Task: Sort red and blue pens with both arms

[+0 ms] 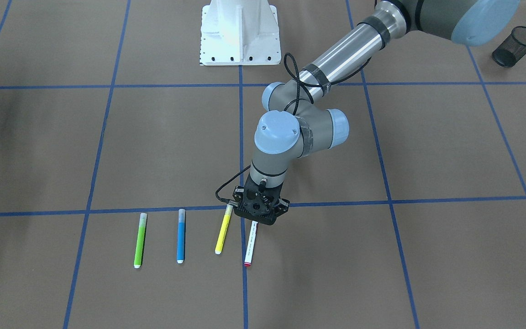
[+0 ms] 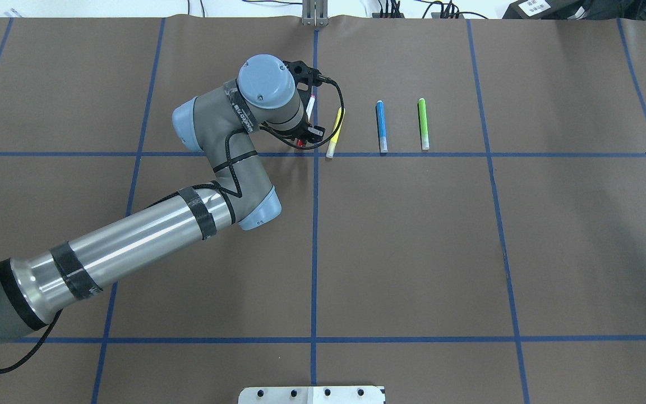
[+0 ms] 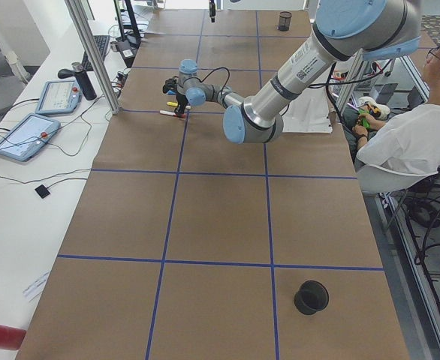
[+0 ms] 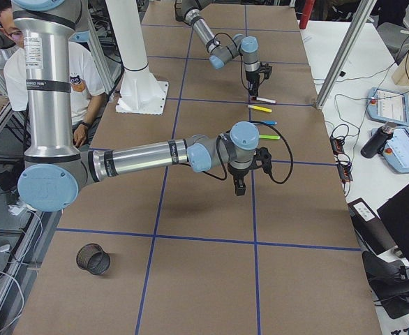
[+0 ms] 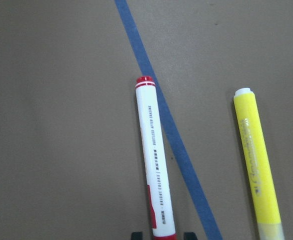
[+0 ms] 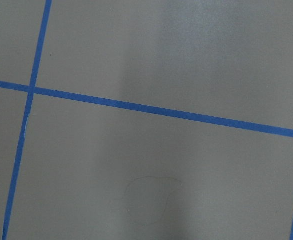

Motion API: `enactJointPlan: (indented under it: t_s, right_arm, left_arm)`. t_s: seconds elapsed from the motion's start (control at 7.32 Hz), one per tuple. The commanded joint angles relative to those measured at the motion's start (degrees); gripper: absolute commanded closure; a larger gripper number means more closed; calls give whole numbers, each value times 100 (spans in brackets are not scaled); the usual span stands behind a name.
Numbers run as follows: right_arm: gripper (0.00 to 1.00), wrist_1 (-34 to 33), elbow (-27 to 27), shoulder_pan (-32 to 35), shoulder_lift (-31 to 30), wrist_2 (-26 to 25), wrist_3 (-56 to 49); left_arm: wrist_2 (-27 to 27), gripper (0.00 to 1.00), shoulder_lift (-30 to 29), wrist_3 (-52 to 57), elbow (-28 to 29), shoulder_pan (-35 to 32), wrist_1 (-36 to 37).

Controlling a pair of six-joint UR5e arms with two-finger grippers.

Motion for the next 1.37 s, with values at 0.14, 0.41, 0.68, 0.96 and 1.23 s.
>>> enactJointPlan:
  t_s: [0.14,0.41,0.68,0.96,1.23]
  right_arm:
    - [0,0,-70,-16,49,0,1]
    - [0,0,-79,-16,49,0,1]
    - [0,0,-87,-16,58,0,1]
    - [0,0,-87,-16,58,0,1]
    - [0,0,-87,-42,58,0,10]
  left_arm:
    - [-42,100,4,-119,-290,-87,51]
    - [-69,100,30,-154,-598,-201,304]
    - [-60,100,240,-207,-739,-193,262]
    - [-43,33,277,-260,-696,-105,236]
    - [45,23,198,-260,-485,44,209]
